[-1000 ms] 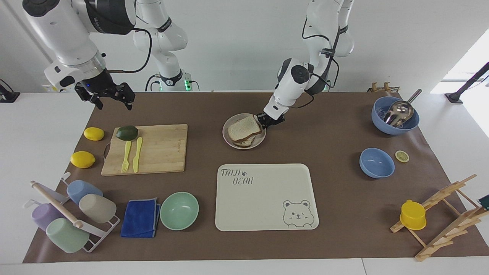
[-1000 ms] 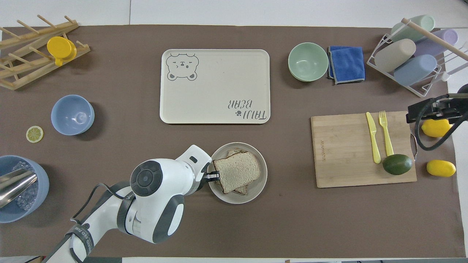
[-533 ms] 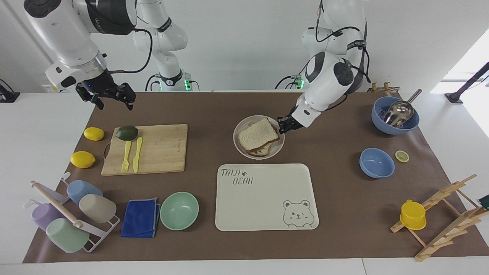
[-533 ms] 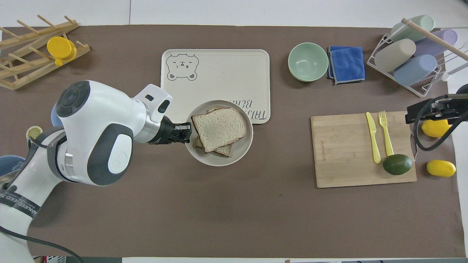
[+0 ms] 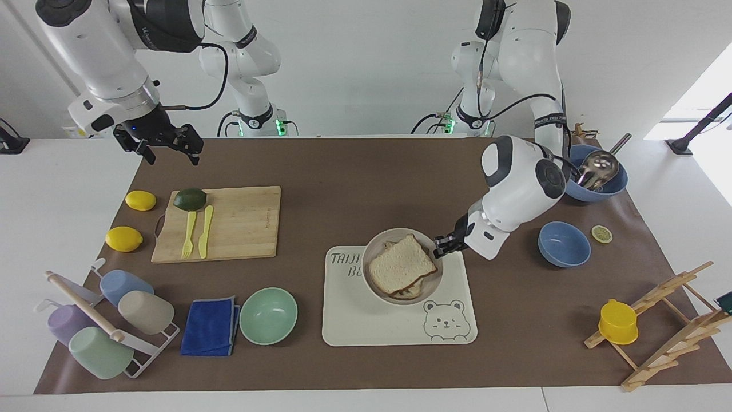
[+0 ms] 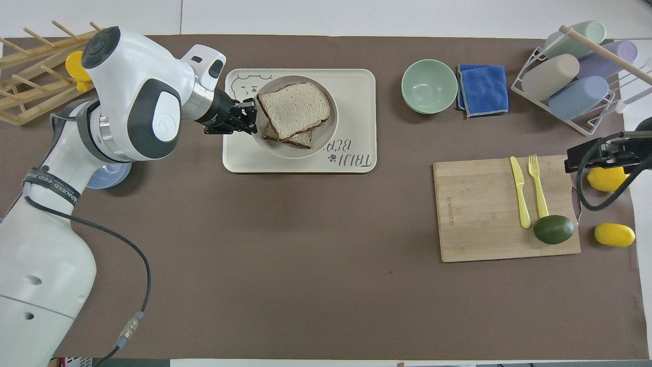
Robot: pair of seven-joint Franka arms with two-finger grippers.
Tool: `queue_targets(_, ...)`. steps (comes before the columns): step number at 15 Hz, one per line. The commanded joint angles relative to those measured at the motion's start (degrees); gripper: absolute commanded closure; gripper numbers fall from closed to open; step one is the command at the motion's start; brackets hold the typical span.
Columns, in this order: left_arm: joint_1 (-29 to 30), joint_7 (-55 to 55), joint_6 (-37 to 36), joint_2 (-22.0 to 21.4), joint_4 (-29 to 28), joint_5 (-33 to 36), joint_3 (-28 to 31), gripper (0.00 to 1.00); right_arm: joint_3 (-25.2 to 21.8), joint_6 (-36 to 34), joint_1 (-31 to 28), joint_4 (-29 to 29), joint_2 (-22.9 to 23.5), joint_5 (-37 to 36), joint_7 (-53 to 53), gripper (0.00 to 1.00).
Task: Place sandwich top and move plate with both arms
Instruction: 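Slide the plate with the left gripper onto the bear tray, then adjust the plate on the tray and open the left gripper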
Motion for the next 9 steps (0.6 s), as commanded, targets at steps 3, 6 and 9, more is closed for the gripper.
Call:
queue_targets(3, -0.11, 0.9, 3.83, 5.12, 4.09, 3.02, -0.27, 1.0, 0.69, -0.15, -1.05, -0.63, -0.61, 1.42, -1.44, 0.0)
queue_targets(6, -0.55, 2.75, 5.34, 4.33, 0.57, 3.02, -0.27, 1.0, 0.69, -0.15, -1.14, -0.55, -0.61, 1.42, -1.36, 0.0)
queue_targets(9, -0.64, 2.93, 7.44, 3.28, -2.15, 3.02, -0.27, 1.0, 0.69, -0.15, -1.05, -0.55, -0.61, 1.33, -1.36, 0.0)
